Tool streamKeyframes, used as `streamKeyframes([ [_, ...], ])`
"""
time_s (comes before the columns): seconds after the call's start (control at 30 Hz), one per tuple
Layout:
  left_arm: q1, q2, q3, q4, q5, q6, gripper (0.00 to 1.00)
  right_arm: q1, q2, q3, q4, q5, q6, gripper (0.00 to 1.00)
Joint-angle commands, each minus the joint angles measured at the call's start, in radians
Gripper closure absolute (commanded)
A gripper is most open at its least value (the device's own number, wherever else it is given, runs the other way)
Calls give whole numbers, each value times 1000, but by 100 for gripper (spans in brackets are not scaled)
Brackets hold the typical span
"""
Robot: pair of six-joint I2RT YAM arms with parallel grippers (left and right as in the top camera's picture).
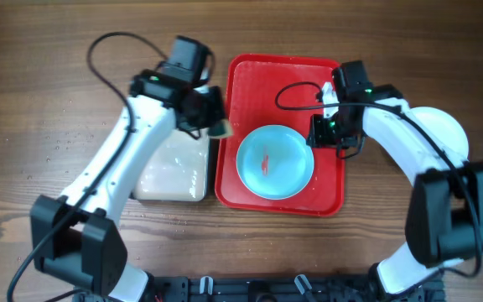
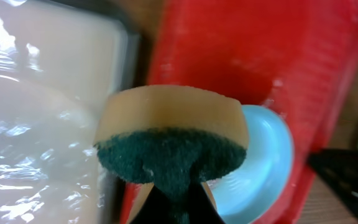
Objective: Clean dirty plates on tray and stack at the side
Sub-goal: 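Grasp the sponge with the left gripper and scrub the light-blue plate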
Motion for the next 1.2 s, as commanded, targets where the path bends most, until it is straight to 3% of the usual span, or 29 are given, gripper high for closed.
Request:
streamKeyframes([
  [0.0,-121,81,6,57,29,-51,96,-1,110,-8,1,-47,-39,72],
  [0.13,-241,299,6,151,36,-196,96,-1,191,-9,-17,-43,-22,96],
  [0.27,-314,426,6,284,84,-208,96,-1,191,-8,-2,-39,16,96],
  [0.3,-320,441,6,259,27,-209,96,-1,191,-8,-3,-40,16,96],
  [0.4,-275,438,20,24,-372,-290,96,-1,191,-8,-3,-39,16,96],
  [0.43,-245,439,20,-27,-428,-289,96,-1,191,-8,-2,-39,16,96],
  [0.47,-210,439,20,-15,-358,-278,96,-1,191,-8,-2,-39,16,96],
  [0.53,-213,444,19,143,34,-200,96,-1,191,-8,-2,-39,16,96],
  [0.6,-259,458,19,277,255,-200,96,-1,191,-8,-3,-39,17,96],
  [0.77,-353,496,19,279,290,-205,96,-1,191,-8,-3,-39,16,96],
  [0.9,-275,478,21,7,-157,-231,96,-1,191,-8,-6,-39,14,96],
  [1.0,-227,459,21,-36,-346,-231,96,-1,191,-8,-6,-39,14,96],
  [1.07,-224,457,22,-48,-429,-238,96,-1,191,-8,-6,-39,13,96],
  [1.17,-233,454,32,-51,-375,-261,96,-1,191,-8,-8,-39,14,96],
])
